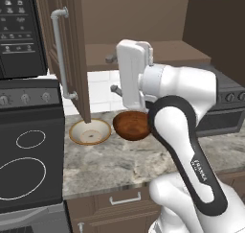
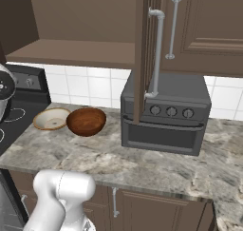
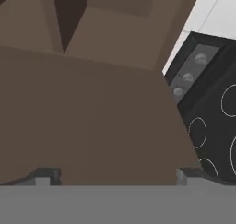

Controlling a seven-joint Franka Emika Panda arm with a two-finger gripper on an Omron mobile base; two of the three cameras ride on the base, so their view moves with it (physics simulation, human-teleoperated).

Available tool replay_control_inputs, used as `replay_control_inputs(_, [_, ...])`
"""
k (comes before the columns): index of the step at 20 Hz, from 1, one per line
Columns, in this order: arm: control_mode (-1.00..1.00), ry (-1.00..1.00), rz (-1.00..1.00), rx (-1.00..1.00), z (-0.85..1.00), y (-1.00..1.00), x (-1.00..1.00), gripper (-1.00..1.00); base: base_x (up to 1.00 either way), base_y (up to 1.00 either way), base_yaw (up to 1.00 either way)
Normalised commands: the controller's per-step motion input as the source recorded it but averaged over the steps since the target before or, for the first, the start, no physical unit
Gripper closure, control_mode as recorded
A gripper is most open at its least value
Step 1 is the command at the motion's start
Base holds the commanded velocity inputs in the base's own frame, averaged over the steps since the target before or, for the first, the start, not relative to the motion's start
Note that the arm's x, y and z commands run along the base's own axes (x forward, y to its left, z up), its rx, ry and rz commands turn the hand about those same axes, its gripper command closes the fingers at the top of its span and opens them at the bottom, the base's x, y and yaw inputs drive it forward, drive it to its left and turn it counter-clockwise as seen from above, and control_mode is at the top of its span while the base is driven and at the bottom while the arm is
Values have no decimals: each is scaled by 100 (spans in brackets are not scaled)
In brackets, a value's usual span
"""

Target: Open the cabinet. Pick the bowls from the counter and place them in the cabinet. Then close the cabinet.

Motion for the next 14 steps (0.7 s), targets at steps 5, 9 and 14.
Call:
replay_control_inputs(5, [-100,11,9,11,-37,84,24,-100,0,0,0])
replay_control_inputs(9, [-100,6,8,5,-19,90,19,-100,0,0,0])
replay_control_inputs(14, [-100,4,7,2,-7,50,25,-100,0,0,0])
